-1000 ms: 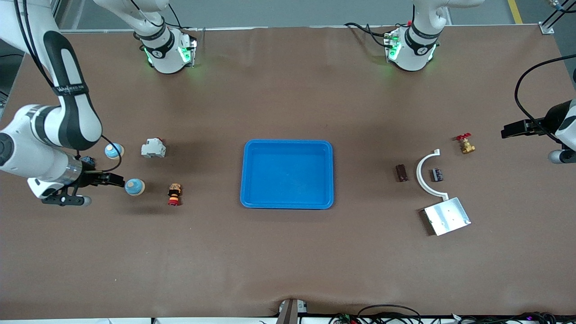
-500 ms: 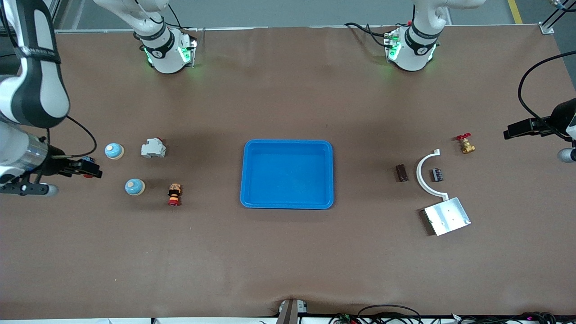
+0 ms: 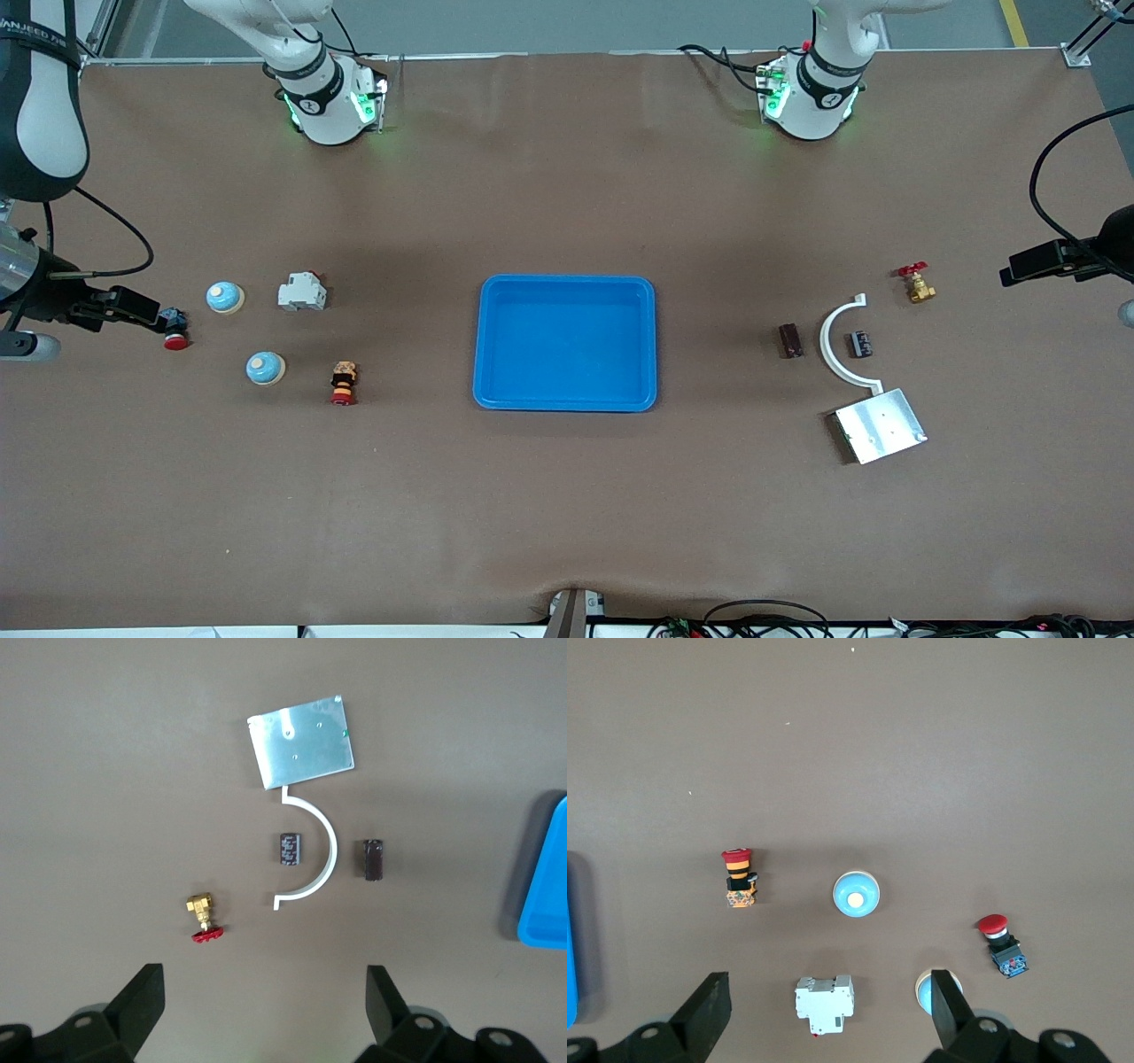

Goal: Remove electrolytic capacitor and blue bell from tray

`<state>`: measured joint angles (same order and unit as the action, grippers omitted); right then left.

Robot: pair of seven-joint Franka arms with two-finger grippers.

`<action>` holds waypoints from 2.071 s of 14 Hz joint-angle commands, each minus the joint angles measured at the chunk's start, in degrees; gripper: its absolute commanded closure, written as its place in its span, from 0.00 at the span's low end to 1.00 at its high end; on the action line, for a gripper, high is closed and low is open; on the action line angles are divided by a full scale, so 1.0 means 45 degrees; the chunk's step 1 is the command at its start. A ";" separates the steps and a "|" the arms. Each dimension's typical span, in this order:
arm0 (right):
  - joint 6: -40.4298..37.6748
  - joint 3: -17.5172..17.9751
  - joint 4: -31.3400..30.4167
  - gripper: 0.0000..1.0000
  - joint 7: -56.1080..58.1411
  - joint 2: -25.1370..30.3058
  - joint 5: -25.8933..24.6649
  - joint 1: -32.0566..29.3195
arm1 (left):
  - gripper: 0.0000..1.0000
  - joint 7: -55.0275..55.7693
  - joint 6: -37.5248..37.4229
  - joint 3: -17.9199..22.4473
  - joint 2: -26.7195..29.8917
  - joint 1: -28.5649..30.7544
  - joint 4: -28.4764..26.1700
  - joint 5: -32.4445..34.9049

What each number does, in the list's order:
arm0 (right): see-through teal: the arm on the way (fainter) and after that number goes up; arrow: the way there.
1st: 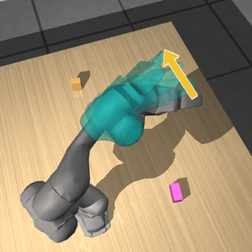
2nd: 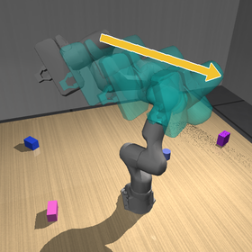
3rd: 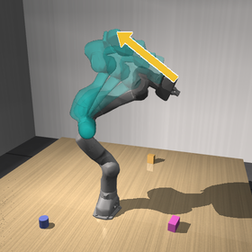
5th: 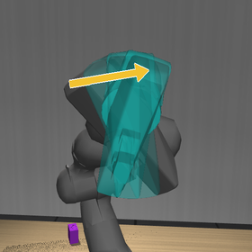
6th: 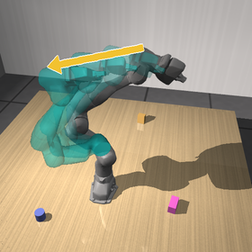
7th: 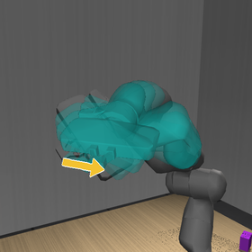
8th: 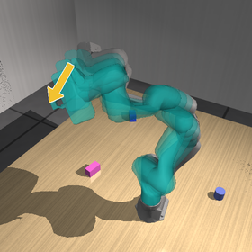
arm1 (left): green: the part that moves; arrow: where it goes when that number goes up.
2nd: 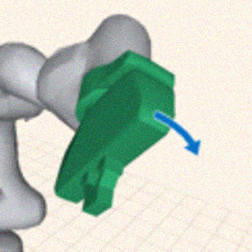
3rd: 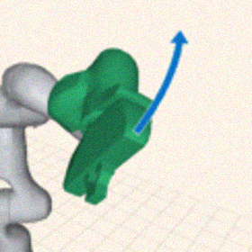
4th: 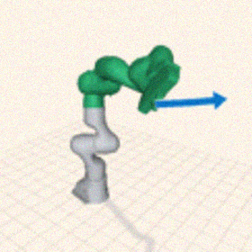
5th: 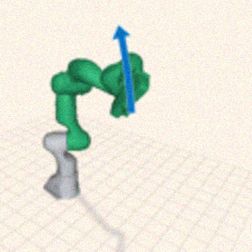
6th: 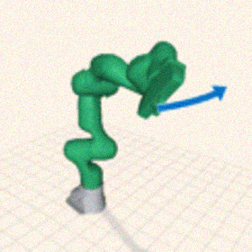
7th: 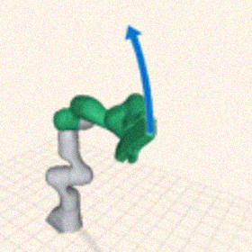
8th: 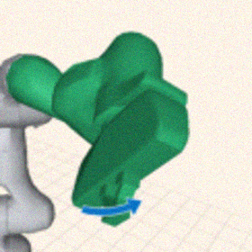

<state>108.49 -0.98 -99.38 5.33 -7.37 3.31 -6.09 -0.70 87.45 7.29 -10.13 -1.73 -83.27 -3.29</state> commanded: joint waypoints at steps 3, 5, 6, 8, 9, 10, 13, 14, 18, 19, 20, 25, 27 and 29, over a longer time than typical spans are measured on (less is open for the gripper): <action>-0.0533 0.0140 -0.0005 0.00 -0.0557 0.0681 0.0066 0.0141 | 0.00 0.0643 0.0213 -0.0800 -0.0132 0.0189 0.0361 -0.0109; -0.0669 0.0140 0.0014 0.00 -0.0908 0.0818 0.0047 0.0492 | 0.00 0.0643 0.0527 -0.0956 0.0024 0.0189 0.0088 -0.0108; -0.0825 0.0140 0.0111 0.00 -0.1123 0.0818 0.0046 0.0726 | 0.00 0.0547 0.0644 -0.0957 0.0160 0.0189 -0.0184 -0.0108; -0.1312 0.0121 0.0656 0.00 -0.1203 0.0799 -0.0012 0.0981 | 0.00 0.0546 0.1752 -0.1054 0.1074 0.0169 -0.1623 -0.0108; -0.1605 0.0121 0.0949 0.00 -0.1184 0.0760 -0.0031 0.0982 | 0.00 0.0546 0.2435 -0.1228 0.1660 0.0208 -0.2540 -0.0108; -0.1840 0.0101 0.1164 0.00 -0.1145 0.0741 -0.0032 0.0982 | 0.00 0.0526 0.2790 -0.1288 0.2188 0.0208 -0.3284 -0.0089; -0.2193 0.0101 0.1634 0.00 -0.1086 0.0740 -0.0110 0.0982 | 0.00 0.0467 0.2288 -0.1618 0.2369 0.0189 -0.2769 -0.0030; -0.2426 0.0101 0.1829 0.00 -0.1067 0.0740 -0.0110 0.0982 | 0.00 0.0506 0.1996 -0.1659 0.2214 0.0169 -0.2242 -0.0011; -0.3501 0.0101 0.2435 0.00 -0.1105 0.0740 -0.0110 0.0982 | 0.00 0.0487 0.0626 -0.1679 0.1177 0.0013 -0.0479 0.0751; -0.3599 0.0101 0.2533 0.00 -0.1144 0.0740 -0.0110 0.0982 | 0.00 0.0390 0.0626 -0.1660 0.1197 0.0032 -0.0499 0.0732; -0.3794 0.0121 0.2630 0.00 -0.1183 0.0760 -0.0110 0.1001 | 0.00 0.0389 0.0606 -0.1640 0.1216 0.0033 -0.0518 0.0712; -0.4265 0.0140 0.2670 0.00 -0.1028 0.0818 -0.0129 0.1021 | 0.00 0.0389 0.0313 -0.1660 0.1255 0.0189 -0.0636 0.0673; -0.4245 0.0256 0.2671 0.00 -0.0950 0.0838 -0.0517 0.1195 | 0.00 0.0468 0.0255 -0.1660 0.1236 0.0189 -0.0655 0.0673; -0.4264 0.0316 0.2845 0.00 -0.0969 0.0838 -0.0812 0.1294 | 0.00 0.0487 0.0235 -0.1660 0.1236 0.0169 -0.0636 0.0673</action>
<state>90.39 0.08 -87.67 0.96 -4.18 1.46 -0.99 1.79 89.75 0.13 -4.24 -1.25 -87.40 -1.07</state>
